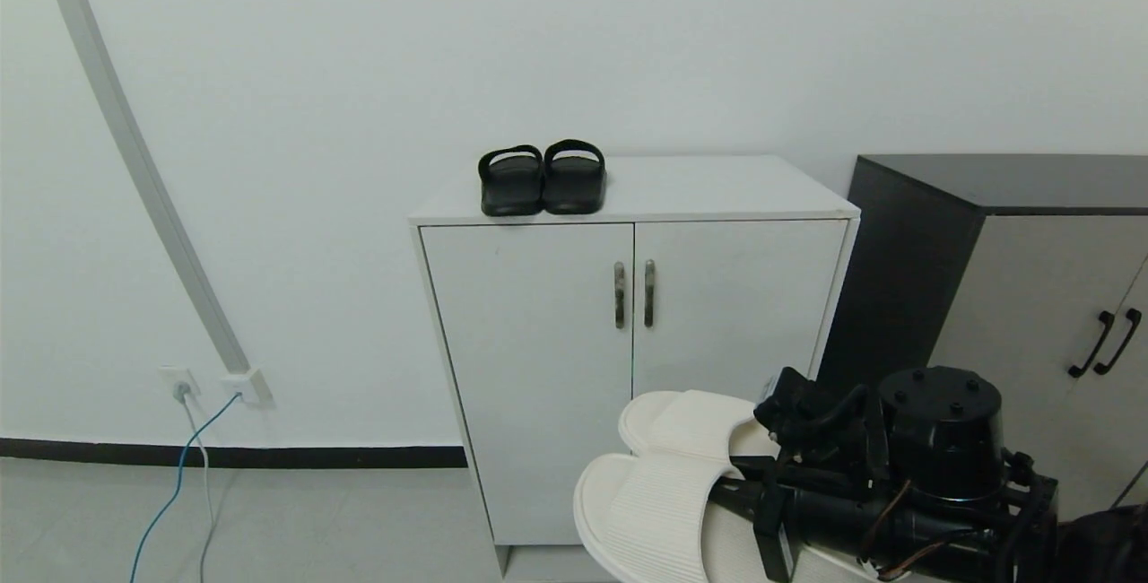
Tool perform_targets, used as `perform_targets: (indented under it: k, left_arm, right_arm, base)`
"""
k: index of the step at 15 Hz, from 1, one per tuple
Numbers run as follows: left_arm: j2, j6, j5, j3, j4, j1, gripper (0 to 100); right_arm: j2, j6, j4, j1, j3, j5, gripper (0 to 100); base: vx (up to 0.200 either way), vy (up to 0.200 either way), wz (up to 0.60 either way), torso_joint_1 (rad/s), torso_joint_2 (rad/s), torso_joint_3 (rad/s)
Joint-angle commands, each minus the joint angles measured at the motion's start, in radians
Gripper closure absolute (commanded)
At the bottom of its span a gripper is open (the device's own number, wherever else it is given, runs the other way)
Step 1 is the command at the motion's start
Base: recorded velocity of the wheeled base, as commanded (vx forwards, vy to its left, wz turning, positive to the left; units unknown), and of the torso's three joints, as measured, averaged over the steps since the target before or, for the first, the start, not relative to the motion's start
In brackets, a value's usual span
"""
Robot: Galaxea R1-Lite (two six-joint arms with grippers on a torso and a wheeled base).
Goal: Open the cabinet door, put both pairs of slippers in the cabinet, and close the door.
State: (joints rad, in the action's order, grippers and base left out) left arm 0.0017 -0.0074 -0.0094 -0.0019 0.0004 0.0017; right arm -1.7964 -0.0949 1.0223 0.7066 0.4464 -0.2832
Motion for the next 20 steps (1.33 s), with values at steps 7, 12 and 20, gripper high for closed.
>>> perform_targets:
  k: [7, 12, 20]
  left_arm:
    - [0.001, 0.000, -0.001, -0.001, 0.001, 0.000, 0]
    - [0.000, 0.000, -0.003, -0.001, 0.001, 0.000, 0]
    - [0.057, -0.075, -0.032, -0.188, 0.023, -0.008, 0]
  right_arm:
    - [-0.003, 0.001, 0.025, -0.002, -0.011, -0.001, 100]
    - [-0.001, 0.000, 0.025, -0.004, -0.014, -0.001, 100]
    - [-0.020, -0.048, 0.117, -0.002, -0.061, 0.001, 100]
  base:
    - [0.000, 0.000, 0.00, -0.113, 0.46, 0.343]
    - [0.000, 0.000, 0.00, -0.022, 0.22, 0.181]
    - [0.000, 0.000, 0.00, 0.000, 0.00, 0.000]
